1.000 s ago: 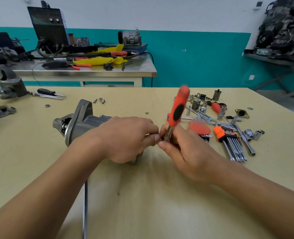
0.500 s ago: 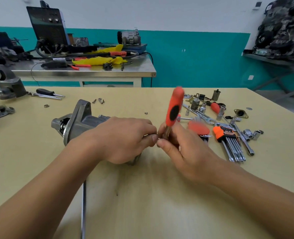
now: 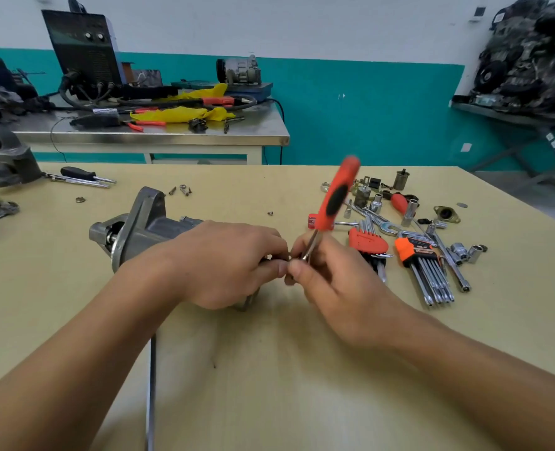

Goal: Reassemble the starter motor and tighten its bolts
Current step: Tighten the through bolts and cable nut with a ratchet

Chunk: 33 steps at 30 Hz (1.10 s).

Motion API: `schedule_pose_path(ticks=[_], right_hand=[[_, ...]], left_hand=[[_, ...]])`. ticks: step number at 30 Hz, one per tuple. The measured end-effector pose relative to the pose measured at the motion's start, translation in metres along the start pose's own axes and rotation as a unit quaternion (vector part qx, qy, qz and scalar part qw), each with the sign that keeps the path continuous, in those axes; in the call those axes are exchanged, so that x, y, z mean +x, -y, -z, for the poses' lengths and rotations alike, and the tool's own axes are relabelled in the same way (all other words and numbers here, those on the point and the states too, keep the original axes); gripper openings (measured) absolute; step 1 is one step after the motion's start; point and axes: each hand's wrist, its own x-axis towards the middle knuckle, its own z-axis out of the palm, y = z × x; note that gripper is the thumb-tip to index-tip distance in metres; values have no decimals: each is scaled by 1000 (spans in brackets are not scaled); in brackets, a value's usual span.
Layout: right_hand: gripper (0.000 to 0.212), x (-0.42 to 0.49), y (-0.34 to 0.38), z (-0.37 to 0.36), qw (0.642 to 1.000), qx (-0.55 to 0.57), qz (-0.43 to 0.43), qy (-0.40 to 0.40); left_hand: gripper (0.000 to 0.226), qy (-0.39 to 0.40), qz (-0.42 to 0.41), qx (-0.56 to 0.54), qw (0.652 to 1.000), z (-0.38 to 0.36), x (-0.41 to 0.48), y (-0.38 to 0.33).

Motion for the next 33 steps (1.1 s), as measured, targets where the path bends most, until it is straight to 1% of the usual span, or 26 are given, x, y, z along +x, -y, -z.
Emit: schedule_pose_path(ticks=[1,3,4,5,6,8,9,11,12,13,14,15,17,18,19,20,22,23,25,26,27,28,29,31,32,33], right_hand=[[15,3,4,-1,983,146,-109,-2],[21,9,13,-2,865,397,-303,46],[21,10,12,-2,830,440,-338,60],[23,10,11,-3,832,436,-337,66],[24,9,8,-3,867,394,-299,63],[23,5,6,-3,973,181,-143,27],[20,2,4,-1,998,52,-46,8],[18,-2,-1,4,992,-103,75,13],[17,-3,-2,5,991,-103,80,11],[15,-3,1,3,998,-49,48,7],[15,0,4,2,999,44,-21,0],[18,4,8,2,980,161,-117,5],[24,10,14,0,886,363,-287,43],[26,12,14,-2,856,404,-320,54],[26,11,12,-3,855,405,-317,56],[26,10,10,-3,885,369,-279,51],[20,4,5,-3,977,172,-122,10],[16,1,3,0,998,49,-27,-8],[15,-2,-4,4,992,-94,84,1],[15,-3,-5,2,994,-80,80,0],[13,-2,-3,-1,999,-2,33,-4],[15,1,0,-3,992,117,-55,-8],[19,4,3,-4,954,253,-162,8],[25,9,8,-6,839,443,-312,53],[25,10,6,-6,823,460,-327,62],[26,9,4,-6,845,438,-302,62]], left_hand=[[28,-3,3,-5,1000,0,0,0],[25,-8,6,-16,1000,0,-1,1],[24,-8,4,-17,1000,0,-1,1],[23,-8,1,-16,1000,0,-1,1],[22,-7,-2,-16,1000,0,-1,1],[23,-3,-6,-22,1000,0,0,1],[24,-2,-8,-24,1000,0,0,1],[23,-6,-8,-28,1000,0,1,2],[23,-9,-6,-28,1000,0,1,2],[24,-12,-5,-26,1000,0,0,2],[25,-14,-4,-22,1000,0,0,1],[26,-16,-2,-17,1000,-1,-1,1],[24,-20,1,-11,1000,-2,-1,2],[23,-19,1,-7,1000,-2,-2,2],[23,-15,-1,-2,1000,-2,-1,3],[23,-11,-3,2,1000,-2,-1,2],[24,-3,-6,-2,1000,-1,0,1],[24,0,-7,-8,1000,0,0,1],[25,1,-6,-9,1000,0,0,2],[25,0,-6,-7,1000,1,0,2],[26,-2,-5,-6,1000,0,-1,2],[27,-6,-4,-6,1000,0,-1,2],[25,-10,-3,-5,1000,-1,-1,1],[23,-14,2,7,1000,-1,-1,2],[24,-11,2,14,1000,-2,-1,2],[25,-8,0,17,1000,-2,-1,2]])
